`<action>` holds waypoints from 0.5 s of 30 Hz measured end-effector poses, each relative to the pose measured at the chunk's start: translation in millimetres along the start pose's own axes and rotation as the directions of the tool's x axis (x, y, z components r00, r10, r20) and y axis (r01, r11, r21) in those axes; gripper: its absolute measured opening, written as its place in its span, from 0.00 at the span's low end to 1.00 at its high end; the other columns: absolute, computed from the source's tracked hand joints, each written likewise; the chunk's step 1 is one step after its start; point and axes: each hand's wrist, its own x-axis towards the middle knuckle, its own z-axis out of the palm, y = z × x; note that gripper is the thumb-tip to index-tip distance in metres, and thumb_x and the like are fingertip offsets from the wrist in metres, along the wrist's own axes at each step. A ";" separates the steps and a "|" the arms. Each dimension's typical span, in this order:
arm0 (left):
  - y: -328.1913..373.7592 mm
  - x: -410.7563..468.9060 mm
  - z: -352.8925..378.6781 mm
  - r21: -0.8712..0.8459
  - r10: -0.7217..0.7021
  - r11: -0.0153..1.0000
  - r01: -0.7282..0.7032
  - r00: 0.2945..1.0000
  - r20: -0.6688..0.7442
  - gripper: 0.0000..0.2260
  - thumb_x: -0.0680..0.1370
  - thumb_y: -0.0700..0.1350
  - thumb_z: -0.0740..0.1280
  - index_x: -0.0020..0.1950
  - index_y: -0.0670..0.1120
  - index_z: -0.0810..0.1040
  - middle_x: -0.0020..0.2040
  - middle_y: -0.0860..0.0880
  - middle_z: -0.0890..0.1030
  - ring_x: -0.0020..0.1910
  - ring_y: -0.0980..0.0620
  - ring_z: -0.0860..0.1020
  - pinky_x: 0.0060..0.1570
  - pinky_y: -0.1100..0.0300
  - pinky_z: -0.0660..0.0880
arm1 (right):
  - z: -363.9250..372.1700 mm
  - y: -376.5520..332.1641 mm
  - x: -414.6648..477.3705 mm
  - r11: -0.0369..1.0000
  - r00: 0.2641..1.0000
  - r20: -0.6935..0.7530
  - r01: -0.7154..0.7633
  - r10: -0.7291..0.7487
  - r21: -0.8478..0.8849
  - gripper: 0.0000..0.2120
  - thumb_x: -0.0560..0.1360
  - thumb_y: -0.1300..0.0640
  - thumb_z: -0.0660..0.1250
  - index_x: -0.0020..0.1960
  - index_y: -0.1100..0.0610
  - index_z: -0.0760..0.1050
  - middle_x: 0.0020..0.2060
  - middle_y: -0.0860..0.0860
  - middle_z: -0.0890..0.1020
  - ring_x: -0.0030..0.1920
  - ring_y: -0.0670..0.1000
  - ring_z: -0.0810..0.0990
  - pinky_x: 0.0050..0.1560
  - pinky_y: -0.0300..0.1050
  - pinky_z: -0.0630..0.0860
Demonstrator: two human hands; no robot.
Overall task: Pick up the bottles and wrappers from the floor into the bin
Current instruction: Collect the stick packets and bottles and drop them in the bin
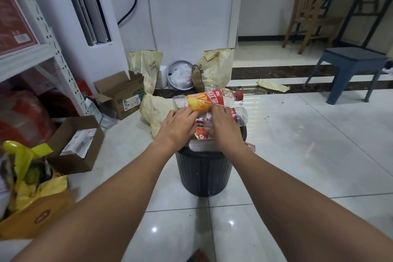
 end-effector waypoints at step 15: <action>-2.5 -1.7 1.9 0.016 -0.024 1.000 0.024 0.999 0.033 0.11 0.80 0.47 0.57 0.61 0.48 0.71 0.61 0.50 0.73 0.61 0.49 0.69 0.58 0.56 0.61 | 3.5 0.9 -4.8 0.989 0.990 -0.008 0.144 -0.143 0.044 0.19 0.76 0.52 0.60 0.64 0.59 0.67 0.69 0.59 0.63 0.70 0.57 0.57 0.70 0.52 0.46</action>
